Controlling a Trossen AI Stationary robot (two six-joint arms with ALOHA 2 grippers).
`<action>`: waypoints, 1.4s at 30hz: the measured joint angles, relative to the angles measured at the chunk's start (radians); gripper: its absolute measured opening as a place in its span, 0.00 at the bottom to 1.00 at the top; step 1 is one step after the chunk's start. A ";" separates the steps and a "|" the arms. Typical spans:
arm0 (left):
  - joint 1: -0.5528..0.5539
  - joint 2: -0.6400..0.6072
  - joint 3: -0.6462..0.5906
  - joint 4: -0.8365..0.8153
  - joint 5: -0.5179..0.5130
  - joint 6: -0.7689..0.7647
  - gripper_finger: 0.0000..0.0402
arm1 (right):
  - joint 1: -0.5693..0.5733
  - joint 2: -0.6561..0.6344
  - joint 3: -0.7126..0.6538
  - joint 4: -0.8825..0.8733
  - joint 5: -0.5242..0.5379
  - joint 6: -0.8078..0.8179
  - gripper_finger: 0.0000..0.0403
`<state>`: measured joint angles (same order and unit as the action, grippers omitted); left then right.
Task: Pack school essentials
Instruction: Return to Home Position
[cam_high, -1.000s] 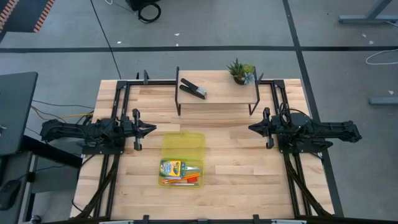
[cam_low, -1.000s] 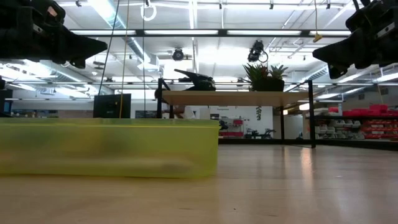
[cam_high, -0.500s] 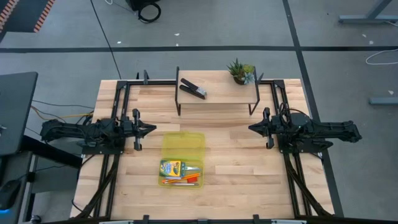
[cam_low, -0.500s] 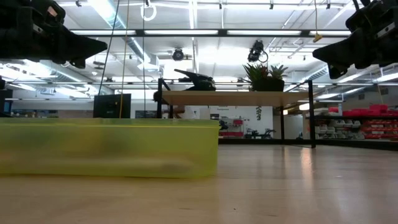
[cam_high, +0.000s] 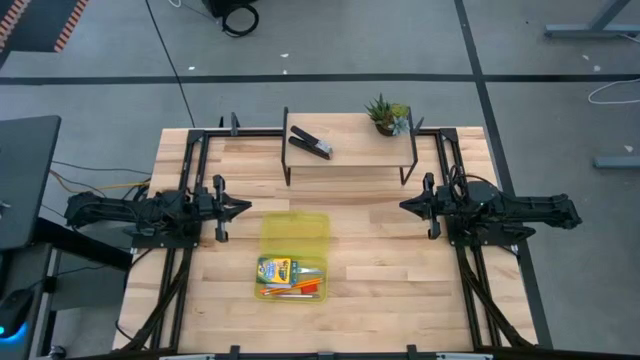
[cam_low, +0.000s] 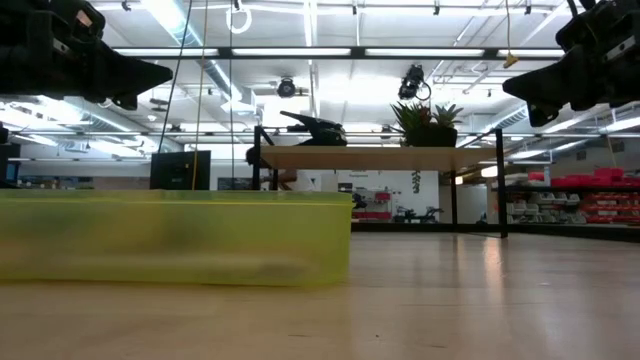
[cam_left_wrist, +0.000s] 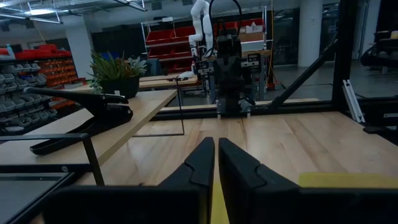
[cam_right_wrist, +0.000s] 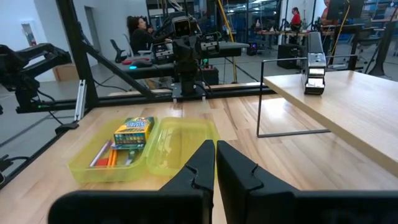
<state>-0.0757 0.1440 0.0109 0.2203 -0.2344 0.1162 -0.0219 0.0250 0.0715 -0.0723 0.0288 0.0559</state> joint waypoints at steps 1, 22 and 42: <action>0.000 0.000 0.000 0.000 0.000 0.000 0.07 | 0.000 0.000 0.000 0.000 0.000 0.000 0.06; 0.000 0.000 0.000 0.000 0.000 0.000 0.07 | 0.000 0.000 0.000 0.000 0.000 0.000 0.06; 0.000 0.000 0.000 0.000 0.000 0.000 0.07 | 0.000 0.000 0.000 0.000 0.000 0.000 0.06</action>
<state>-0.0758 0.1440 0.0109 0.2203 -0.2344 0.1166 -0.0219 0.0250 0.0719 -0.0727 0.0288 0.0557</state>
